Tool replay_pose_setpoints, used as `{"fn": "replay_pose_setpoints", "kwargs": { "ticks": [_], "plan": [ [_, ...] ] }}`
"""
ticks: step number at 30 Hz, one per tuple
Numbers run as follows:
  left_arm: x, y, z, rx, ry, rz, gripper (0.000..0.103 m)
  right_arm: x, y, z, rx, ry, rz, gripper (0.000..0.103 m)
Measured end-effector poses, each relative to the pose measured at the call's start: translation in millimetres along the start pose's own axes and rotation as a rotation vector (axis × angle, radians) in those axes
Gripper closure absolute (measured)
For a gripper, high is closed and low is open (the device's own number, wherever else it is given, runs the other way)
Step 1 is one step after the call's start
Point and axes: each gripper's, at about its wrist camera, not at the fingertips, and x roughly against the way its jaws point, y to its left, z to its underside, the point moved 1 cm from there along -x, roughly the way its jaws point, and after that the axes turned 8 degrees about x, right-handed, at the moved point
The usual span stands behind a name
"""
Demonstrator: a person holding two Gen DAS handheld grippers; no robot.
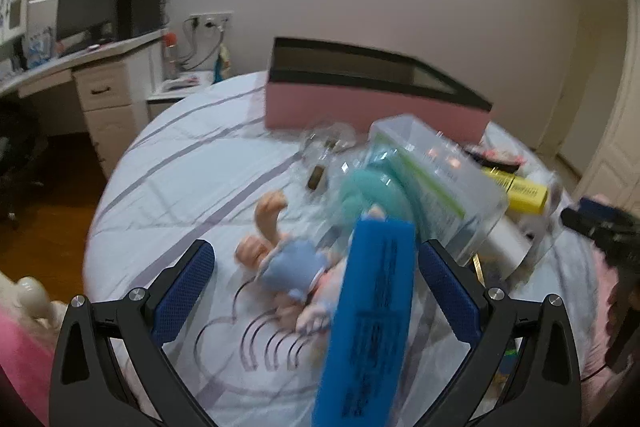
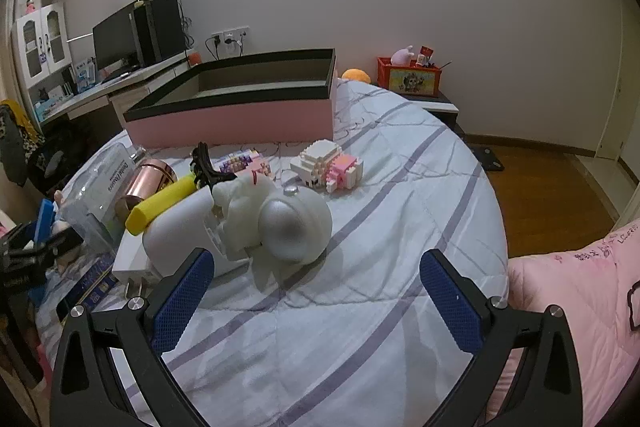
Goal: Organize rigid objects
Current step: 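Lower the left gripper onto the blue marker while the right gripper approaches the silver ball toy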
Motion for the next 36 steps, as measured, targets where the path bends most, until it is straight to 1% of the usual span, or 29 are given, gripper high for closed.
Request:
{"fn": "replay_pose_setpoints", "kwargs": {
  "ticks": [2,4,6,9,11,13,16,17,18,19,20,21,22,23,25,27,29,30,31,34,36],
  "plan": [
    [-5,-1,-3,-0.002,0.029,-0.01,0.0,0,0,1,0.001,0.0,0.002,0.0],
    [-10,-7,-6,-0.034,0.053,-0.002,0.0,-1,0,1,0.003,0.005,0.004,0.0],
    [-7,-11,-6,-0.049,0.038,0.008,0.0,-3,0,1,0.003,0.01,0.006,0.0],
    [4,-9,0,-0.019,-0.005,0.043,0.0,-5,0,0,0.001,0.017,0.006,0.0],
    [7,-6,5,0.0,0.007,0.058,0.0,-4,1,1,0.004,0.017,0.011,0.0],
    [8,-4,17,-0.002,0.021,0.026,0.0,-2,1,1,0.005,0.016,0.011,0.0],
    [17,-9,31,-0.044,0.005,-0.015,0.002,1,2,4,0.008,0.015,0.014,0.0],
    [19,-14,34,-0.073,0.011,-0.039,0.005,2,3,5,0.008,0.014,0.014,0.0],
    [20,-16,36,-0.086,0.015,-0.053,0.012,2,3,5,0.01,0.013,0.014,0.0],
    [21,-17,37,-0.088,0.018,-0.057,0.018,3,4,6,0.011,0.014,0.014,0.0],
    [23,-17,37,-0.085,0.017,-0.054,0.022,4,5,6,0.013,0.014,0.013,0.0],
    [24,-18,38,-0.08,0.024,-0.04,0.029,5,6,7,0.015,0.013,0.012,0.0],
    [25,-19,38,-0.084,0.027,-0.042,0.035,6,7,7,0.017,0.013,0.011,0.0],
    [25,-20,38,-0.092,0.029,-0.055,0.038,6,8,8,0.021,0.013,0.01,0.0],
    [28,-25,40,-0.111,0.039,-0.06,0.051,7,9,10,0.026,0.021,0.012,0.0],
    [30,-26,41,-0.095,0.045,-0.048,0.057,8,8,12,0.025,0.021,0.013,0.0],
    [34,-26,44,-0.084,0.044,-0.052,0.059,9,7,13,0.02,0.02,0.013,0.0],
    [35,-27,45,-0.087,0.045,-0.055,0.063,9,6,14,0.018,0.02,0.014,0.0],
    [36,-29,45,-0.088,0.046,-0.054,0.069,10,5,15,0.016,0.02,0.016,0.0],
    [39,-33,47,-0.09,0.056,-0.058,0.077,12,2,16,0.013,0.014,0.017,0.0],
    [40,-36,48,-0.09,0.059,-0.059,0.08,12,-1,17,0.011,0.009,0.023,0.0]
  ]
}}
